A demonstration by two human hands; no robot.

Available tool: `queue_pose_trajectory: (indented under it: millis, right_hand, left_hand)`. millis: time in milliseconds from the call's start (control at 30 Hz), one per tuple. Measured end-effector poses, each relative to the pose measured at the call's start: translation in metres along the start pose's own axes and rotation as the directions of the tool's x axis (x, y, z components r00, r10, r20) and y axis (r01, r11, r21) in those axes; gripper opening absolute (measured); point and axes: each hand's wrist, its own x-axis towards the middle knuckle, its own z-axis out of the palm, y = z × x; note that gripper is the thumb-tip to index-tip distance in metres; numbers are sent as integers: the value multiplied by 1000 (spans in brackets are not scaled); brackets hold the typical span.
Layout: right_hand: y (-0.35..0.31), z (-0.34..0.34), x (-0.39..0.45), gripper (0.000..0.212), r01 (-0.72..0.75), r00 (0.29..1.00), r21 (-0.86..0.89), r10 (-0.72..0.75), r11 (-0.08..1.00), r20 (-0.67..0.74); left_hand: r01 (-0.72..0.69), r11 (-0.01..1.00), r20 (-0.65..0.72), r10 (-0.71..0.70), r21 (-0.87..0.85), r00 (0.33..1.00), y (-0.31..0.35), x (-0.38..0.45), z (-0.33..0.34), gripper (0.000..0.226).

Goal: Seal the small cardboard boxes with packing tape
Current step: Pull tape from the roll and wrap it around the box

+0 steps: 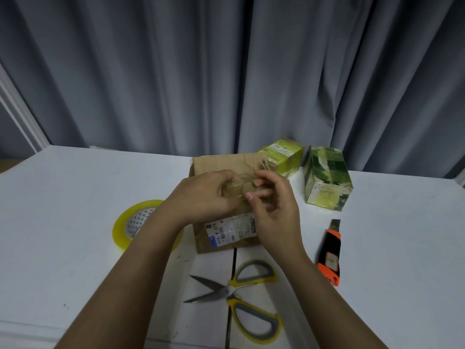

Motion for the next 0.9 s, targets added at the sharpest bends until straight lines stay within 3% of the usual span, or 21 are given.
queue_pose_trajectory:
  millis: [100,400,900]
  right_hand:
    - [1,-1,-1,43,12,1000,-19,-13,1000,-11]
    - [3,-2,-1,49,-5,1000,-14,5,1000,11]
    - [1,0,-5,48,28,1000,-5,-28,1000,12]
  left_hand:
    - [7,1000,-34,-7,-3,999,-1,2,3,25]
    - [29,1000,-41,-29,-10,999,-5,5,6,46]
    - [61,996,-51,-64,-64,997,-6,6,8,43]
